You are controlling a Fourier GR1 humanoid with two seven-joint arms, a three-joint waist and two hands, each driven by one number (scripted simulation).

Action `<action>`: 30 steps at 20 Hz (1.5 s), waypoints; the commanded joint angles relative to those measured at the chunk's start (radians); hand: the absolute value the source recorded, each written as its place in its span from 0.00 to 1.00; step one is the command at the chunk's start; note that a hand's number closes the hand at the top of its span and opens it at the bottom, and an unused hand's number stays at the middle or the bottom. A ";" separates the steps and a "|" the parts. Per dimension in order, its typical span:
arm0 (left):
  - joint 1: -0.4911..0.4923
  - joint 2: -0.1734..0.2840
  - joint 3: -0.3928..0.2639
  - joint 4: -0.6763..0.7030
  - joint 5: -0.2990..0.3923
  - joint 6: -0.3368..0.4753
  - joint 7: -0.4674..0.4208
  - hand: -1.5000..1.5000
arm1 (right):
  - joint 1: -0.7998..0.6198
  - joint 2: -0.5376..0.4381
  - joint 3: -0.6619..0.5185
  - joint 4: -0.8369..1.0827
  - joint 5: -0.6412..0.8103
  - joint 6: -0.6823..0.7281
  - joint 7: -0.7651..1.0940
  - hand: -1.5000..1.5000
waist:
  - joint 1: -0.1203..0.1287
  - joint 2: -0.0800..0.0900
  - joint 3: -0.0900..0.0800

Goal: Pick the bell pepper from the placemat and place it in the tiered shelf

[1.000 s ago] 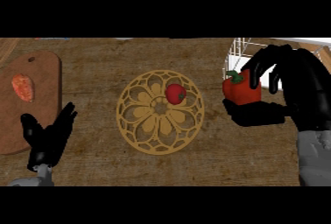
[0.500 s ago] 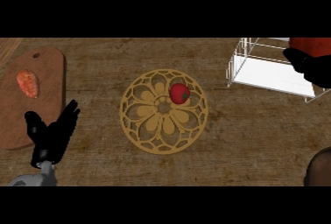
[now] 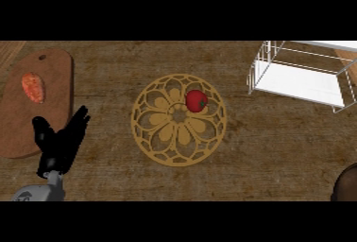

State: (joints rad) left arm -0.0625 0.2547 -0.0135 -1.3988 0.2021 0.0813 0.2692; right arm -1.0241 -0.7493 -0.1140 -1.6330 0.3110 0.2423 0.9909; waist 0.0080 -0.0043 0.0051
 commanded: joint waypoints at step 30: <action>0.042 -0.036 0.018 0.005 -0.011 -0.050 0.040 0.50 | -0.170 0.025 -0.003 0.875 0.228 -0.132 -0.704 1.00 | 0.014 0.008 -0.005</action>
State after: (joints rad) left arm -0.0695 0.2382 0.0225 -1.3905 0.1856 0.0308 0.2522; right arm -1.1894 -0.7477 -0.1101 -0.7958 0.5343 0.1299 0.3369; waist 0.0253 0.0002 0.0082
